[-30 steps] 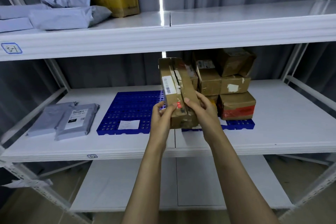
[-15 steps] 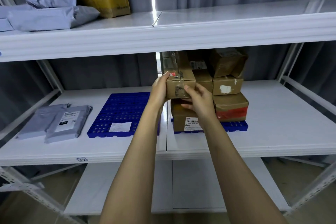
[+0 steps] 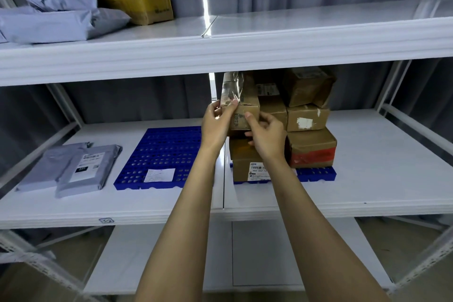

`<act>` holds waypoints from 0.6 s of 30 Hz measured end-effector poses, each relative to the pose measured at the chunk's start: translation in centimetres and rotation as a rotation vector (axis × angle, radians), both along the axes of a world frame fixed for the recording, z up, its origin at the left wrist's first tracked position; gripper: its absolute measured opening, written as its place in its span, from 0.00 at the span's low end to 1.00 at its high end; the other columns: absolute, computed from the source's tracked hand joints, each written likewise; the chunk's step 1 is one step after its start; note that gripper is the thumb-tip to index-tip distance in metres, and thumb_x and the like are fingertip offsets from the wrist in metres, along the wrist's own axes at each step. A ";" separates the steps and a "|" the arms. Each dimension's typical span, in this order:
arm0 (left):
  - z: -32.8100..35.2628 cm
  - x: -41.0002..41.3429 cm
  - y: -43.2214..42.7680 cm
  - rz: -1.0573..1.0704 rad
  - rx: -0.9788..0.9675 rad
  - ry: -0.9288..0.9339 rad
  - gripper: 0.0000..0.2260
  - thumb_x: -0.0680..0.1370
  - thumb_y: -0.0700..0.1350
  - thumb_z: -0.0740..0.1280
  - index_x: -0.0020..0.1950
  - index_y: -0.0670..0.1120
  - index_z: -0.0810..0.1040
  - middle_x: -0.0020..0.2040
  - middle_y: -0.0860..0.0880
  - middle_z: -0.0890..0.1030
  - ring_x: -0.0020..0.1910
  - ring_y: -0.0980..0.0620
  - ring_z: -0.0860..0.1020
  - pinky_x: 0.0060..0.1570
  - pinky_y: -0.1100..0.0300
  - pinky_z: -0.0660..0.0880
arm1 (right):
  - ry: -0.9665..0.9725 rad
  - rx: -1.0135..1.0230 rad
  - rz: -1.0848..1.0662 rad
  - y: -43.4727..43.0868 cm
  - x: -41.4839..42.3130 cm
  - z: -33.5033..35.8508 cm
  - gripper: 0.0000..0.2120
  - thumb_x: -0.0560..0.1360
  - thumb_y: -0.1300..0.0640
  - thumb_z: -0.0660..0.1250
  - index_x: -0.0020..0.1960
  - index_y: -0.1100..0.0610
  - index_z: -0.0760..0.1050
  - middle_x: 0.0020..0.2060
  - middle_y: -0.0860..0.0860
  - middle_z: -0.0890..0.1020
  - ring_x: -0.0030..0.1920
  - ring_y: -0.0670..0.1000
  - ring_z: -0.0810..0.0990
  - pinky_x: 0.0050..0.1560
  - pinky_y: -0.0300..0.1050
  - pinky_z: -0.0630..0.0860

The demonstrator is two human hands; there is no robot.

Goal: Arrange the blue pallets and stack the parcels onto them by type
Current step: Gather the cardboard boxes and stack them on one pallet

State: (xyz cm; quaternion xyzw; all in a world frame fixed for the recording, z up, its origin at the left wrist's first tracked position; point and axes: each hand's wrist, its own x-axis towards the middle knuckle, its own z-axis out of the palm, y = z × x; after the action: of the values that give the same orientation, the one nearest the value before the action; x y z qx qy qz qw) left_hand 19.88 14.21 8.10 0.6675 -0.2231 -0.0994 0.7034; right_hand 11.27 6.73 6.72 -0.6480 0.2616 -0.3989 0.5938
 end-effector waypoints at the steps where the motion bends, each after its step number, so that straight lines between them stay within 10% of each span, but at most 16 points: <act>1: -0.1 0.1 -0.1 0.007 0.005 -0.029 0.22 0.76 0.53 0.69 0.66 0.46 0.72 0.57 0.49 0.79 0.55 0.53 0.79 0.49 0.61 0.79 | 0.008 -0.019 -0.029 -0.1 0.3 0.1 0.19 0.76 0.50 0.69 0.63 0.58 0.75 0.46 0.50 0.84 0.42 0.47 0.84 0.38 0.39 0.80; 5: 0.1 0.5 -0.6 0.041 0.036 -0.147 0.17 0.76 0.50 0.70 0.62 0.47 0.73 0.55 0.51 0.80 0.53 0.56 0.79 0.52 0.59 0.79 | 0.040 -0.068 -0.127 -0.3 1.3 -0.1 0.20 0.75 0.47 0.69 0.61 0.58 0.78 0.47 0.53 0.84 0.45 0.51 0.84 0.44 0.47 0.83; 12: 0.2 1.1 -2.0 0.092 0.130 -0.252 0.16 0.77 0.49 0.69 0.61 0.42 0.75 0.52 0.51 0.80 0.47 0.60 0.78 0.40 0.74 0.75 | 0.041 -0.160 -0.248 -0.9 0.9 0.0 0.17 0.77 0.54 0.68 0.62 0.62 0.77 0.52 0.55 0.83 0.40 0.41 0.78 0.34 0.21 0.71; 18: 0.2 1.9 -3.0 0.133 0.223 -0.262 0.27 0.74 0.58 0.69 0.67 0.43 0.73 0.60 0.45 0.80 0.59 0.49 0.78 0.56 0.50 0.78 | 0.025 -0.172 -0.314 -1.5 0.4 -0.4 0.12 0.76 0.61 0.68 0.58 0.62 0.79 0.50 0.54 0.83 0.38 0.35 0.74 0.35 0.19 0.68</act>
State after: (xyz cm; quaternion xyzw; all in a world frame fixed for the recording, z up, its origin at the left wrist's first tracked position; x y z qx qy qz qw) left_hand 21.78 11.23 8.28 0.7618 -0.2557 0.0109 0.5951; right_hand 11.64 5.22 6.28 -0.6525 0.3318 -0.4994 0.4634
